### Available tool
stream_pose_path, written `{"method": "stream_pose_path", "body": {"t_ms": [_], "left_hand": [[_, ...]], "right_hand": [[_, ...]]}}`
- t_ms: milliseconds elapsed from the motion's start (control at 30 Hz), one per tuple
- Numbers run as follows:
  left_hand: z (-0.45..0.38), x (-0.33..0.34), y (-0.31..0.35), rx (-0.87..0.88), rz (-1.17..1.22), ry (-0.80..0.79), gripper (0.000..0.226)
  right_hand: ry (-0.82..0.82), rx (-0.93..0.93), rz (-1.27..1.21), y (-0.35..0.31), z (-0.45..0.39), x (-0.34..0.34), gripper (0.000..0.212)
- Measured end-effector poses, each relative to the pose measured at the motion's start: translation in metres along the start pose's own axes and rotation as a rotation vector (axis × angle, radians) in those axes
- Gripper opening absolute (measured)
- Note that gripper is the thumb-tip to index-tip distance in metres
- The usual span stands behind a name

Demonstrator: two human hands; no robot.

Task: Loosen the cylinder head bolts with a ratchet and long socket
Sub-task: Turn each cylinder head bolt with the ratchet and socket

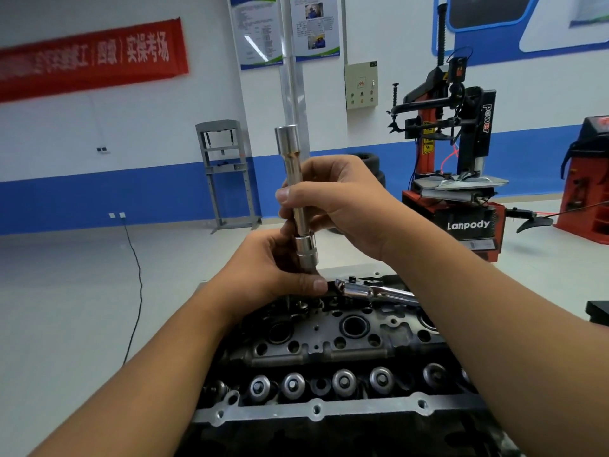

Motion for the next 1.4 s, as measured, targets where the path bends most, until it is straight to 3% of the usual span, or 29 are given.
{"method": "stream_pose_path", "body": {"t_ms": [133, 300, 467, 633, 767, 967, 1100, 1300, 1400], "left_hand": [[0.003, 0.007, -0.005, -0.048, 0.105, -0.152, 0.034], [0.0, 0.0, -0.002, -0.006, 0.023, 0.02, 0.037], [0.002, 0.006, -0.005, -0.04, 0.193, -0.115, 0.04], [0.0, -0.001, -0.001, 0.0, 0.083, 0.021, 0.042], [0.002, 0.004, -0.004, -0.029, 0.214, -0.11, 0.036], [0.001, -0.002, 0.001, 0.004, 0.075, 0.028, 0.045], [0.003, 0.002, -0.002, -0.01, 0.213, -0.089, 0.036], [-0.001, -0.006, 0.0, 0.069, 0.018, 0.064, 0.047], [0.0, -0.001, -0.003, 0.024, 0.103, -0.088, 0.047]], "right_hand": [[0.024, 0.013, 0.009, -0.001, 0.001, -0.003, 0.018], [0.016, 0.01, -0.003, -0.002, 0.001, -0.001, 0.025], [0.027, 0.023, 0.024, -0.003, 0.001, -0.003, 0.023], [0.033, 0.012, 0.03, -0.001, 0.001, -0.001, 0.031], [0.031, 0.033, 0.014, -0.002, 0.002, -0.004, 0.014], [0.029, 0.01, 0.047, -0.001, 0.001, -0.001, 0.028], [0.025, 0.015, 0.033, -0.003, 0.002, -0.003, 0.013], [0.025, 0.014, 0.032, -0.001, 0.001, -0.001, 0.024], [0.029, 0.017, 0.039, -0.001, 0.002, -0.002, 0.018]]}}
Point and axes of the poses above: each hand's wrist, its own z-axis away from the middle knuckle, its own x-axis out of the palm, y = z × x, the point moved 5 cm from there along -z, towards the middle knuckle, and after that the axes turned 7 degrees about z, right-handed, at the moved point
